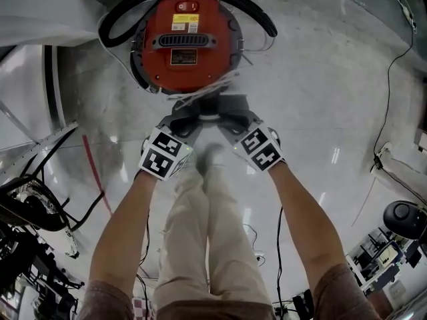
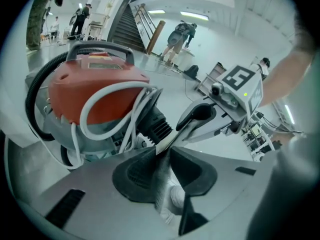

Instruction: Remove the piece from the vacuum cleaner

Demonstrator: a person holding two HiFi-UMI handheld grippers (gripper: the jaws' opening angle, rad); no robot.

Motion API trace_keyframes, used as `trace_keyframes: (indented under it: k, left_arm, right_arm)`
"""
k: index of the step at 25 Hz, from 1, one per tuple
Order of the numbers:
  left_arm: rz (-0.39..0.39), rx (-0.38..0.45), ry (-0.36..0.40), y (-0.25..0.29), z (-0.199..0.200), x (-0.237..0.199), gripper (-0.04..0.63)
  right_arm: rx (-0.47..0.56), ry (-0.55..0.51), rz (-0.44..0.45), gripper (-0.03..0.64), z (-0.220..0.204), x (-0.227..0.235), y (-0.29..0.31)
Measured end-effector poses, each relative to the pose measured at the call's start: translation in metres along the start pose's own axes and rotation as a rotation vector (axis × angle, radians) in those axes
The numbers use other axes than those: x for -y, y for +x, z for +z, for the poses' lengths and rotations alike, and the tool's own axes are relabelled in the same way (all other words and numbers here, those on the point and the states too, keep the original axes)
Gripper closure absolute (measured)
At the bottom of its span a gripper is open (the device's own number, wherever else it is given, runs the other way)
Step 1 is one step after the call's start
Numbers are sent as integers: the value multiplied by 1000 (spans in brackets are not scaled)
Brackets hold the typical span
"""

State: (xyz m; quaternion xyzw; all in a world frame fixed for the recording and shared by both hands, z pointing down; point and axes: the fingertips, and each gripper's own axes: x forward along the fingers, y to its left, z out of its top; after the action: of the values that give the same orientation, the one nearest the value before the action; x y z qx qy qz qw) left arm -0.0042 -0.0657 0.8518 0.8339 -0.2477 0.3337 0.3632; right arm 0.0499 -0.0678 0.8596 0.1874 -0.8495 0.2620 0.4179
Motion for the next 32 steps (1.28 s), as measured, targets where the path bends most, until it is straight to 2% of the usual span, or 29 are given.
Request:
trace_keyframes:
  k: [4,8,15,18,24,28,32]
  left_arm:
    - [-7,-11,-3,-3,-5,3,506]
    - [5,0,-40,-7,-14,5,506]
    - [22,9,-68,-10,-18,12,506]
    - [13,-11,-61,-10,-22,17,506]
    - [-6,-14,-47,-20,-33,34,522]
    - [-7,-13,-18,-31,-25,42,523]
    - [-8,-9,13,-65,-8,63,522]
  right_arm:
    - [10,6,-25,536,-1,-3,0]
    - [14,7,-56,541,-2,-10,3]
    - [56,94,-93,545,-4,-12,-2]
    - [51,104,-90,546,-6,-14,-4]
    - [27,49,-49,557,-14,-34,-13]
    - [30,60,-47,558,-11,-40,-27]
    - [51,57,-52,560,5,-62,-60]
